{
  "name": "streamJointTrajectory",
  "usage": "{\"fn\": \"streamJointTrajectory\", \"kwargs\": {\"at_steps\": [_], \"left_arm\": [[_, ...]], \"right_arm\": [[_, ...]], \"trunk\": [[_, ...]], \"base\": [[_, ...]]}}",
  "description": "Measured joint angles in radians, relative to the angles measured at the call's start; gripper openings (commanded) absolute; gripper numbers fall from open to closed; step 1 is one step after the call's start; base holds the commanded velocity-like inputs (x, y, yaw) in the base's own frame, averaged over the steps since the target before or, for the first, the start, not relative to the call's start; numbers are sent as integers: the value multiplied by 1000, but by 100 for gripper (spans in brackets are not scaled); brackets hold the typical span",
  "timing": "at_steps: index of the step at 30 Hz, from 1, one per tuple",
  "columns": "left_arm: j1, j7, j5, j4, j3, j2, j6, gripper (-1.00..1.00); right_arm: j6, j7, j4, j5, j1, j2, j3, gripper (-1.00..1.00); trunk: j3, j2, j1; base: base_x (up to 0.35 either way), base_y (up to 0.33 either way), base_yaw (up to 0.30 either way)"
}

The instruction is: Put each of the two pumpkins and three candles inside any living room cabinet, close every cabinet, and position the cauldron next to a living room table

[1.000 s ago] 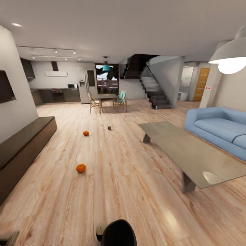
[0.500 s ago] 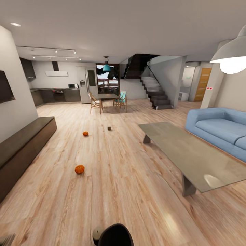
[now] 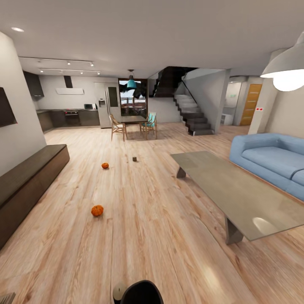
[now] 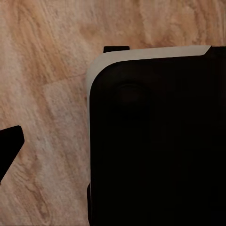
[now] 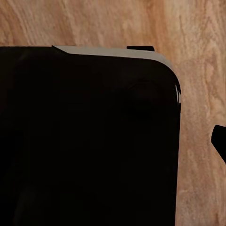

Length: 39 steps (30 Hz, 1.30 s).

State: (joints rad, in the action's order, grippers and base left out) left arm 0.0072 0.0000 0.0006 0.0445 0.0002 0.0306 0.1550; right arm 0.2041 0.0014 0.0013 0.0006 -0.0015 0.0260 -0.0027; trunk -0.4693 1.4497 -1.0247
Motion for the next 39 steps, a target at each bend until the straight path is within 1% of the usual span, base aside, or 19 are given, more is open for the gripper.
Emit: {"fn": "streamJointTrajectory", "kwargs": {"at_steps": [7, 11, 16, 21, 35, 39], "left_arm": [[0, 0, 1, 0, 0, 0, 0, 100], [0, 0, 1, 0, 1, 0, 0, 100], [0, 5, -1, 0, -1, 2, -2, 100], [0, 7, 2, 0, 3, 5, -2, 100], [0, -4, -1, 0, 2, 2, -1, 100], [0, -5, -5, 1, -1, 1, -1, 100]], "right_arm": [[0, 0, 0, 0, 0, 0, 0, 100], [0, -3, 0, -9, 0, 0, -4, 100], [-2, -4, 0, -11, 0, -1, -5, 100], [-2, -4, 0, -11, 0, -1, -5, 100], [-2, -3, -3, -10, 0, 0, -5, 100], [-2, -3, -3, -10, 0, 0, -5, 100]], "trunk": [[0, 0, 0], [0, 0, 0], [0, 0, 0], [0, 0, 0], [0, 0, 0], [12, -28, 15]], "base": [[23, 0, 0], [2, 0, 0], [0, 0, 0], [0, 0, 0], [0, 0, 0], [0, 0, 0]]}}
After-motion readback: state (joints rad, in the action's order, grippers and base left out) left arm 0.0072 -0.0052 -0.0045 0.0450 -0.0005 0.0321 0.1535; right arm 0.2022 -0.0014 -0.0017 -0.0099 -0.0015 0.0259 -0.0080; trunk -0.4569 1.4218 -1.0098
